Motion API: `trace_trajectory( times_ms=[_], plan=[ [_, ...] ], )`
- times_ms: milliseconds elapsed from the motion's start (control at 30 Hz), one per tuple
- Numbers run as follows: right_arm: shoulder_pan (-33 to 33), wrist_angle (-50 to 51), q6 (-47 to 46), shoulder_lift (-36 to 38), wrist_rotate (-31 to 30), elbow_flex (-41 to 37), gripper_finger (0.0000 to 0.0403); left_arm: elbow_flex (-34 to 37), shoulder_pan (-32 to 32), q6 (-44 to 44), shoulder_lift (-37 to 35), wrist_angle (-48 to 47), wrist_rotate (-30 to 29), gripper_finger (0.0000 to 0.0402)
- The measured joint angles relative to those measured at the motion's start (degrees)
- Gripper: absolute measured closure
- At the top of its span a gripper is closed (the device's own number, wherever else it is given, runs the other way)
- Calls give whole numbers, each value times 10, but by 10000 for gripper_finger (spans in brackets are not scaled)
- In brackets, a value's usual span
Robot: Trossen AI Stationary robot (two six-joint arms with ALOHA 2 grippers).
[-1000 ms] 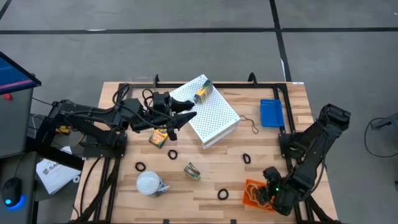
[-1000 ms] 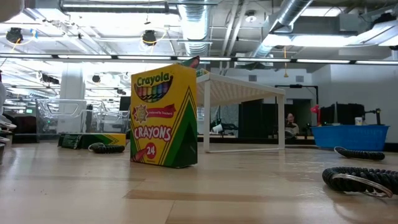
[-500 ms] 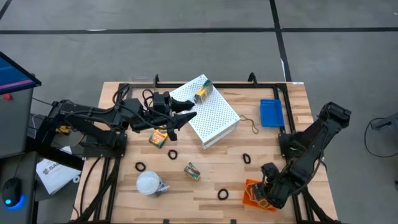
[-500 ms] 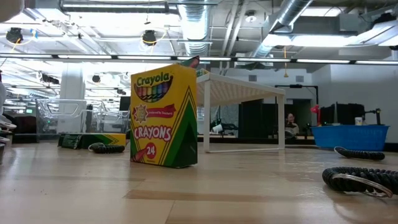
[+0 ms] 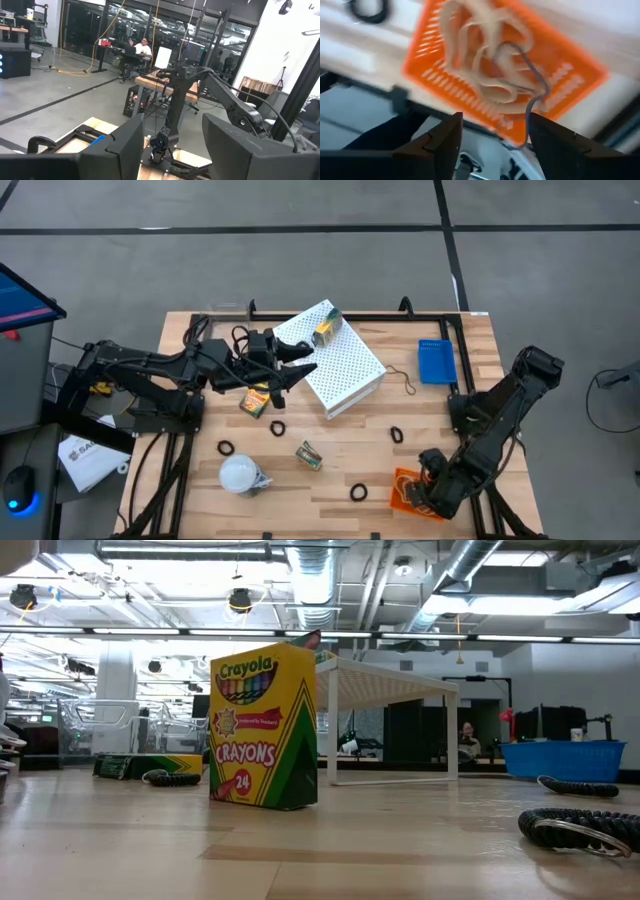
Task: Pick & Place Office Desk Supplies
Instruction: Put the black rubber band into the orange bin
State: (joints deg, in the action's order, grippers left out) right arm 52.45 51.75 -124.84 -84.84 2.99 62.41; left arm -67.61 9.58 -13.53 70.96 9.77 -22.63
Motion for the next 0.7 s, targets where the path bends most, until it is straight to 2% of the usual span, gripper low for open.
trace_trajectory(
  times_ms=[133, 267, 467, 533, 700],
  plan=[
    [-7, 12, -1, -2, 19, 0, 201, 0, 0, 0, 0, 0, 2, 211],
    [-8, 16, 0, -7, 19, 1, 245, 0, 0, 0, 0, 0, 4, 211],
    [-13, -1, 37, -6, 17, 1, 384, 0, 0, -2, 0, 0, 4, 211],
    [-13, 1, 36, -6, 17, 1, 386, 0, 0, -2, 0, 0, 4, 211],
    [-12, -9, 22, -6, 1, 1, 351, 0, 0, -2, 0, -10, 4, 211]
  ],
)
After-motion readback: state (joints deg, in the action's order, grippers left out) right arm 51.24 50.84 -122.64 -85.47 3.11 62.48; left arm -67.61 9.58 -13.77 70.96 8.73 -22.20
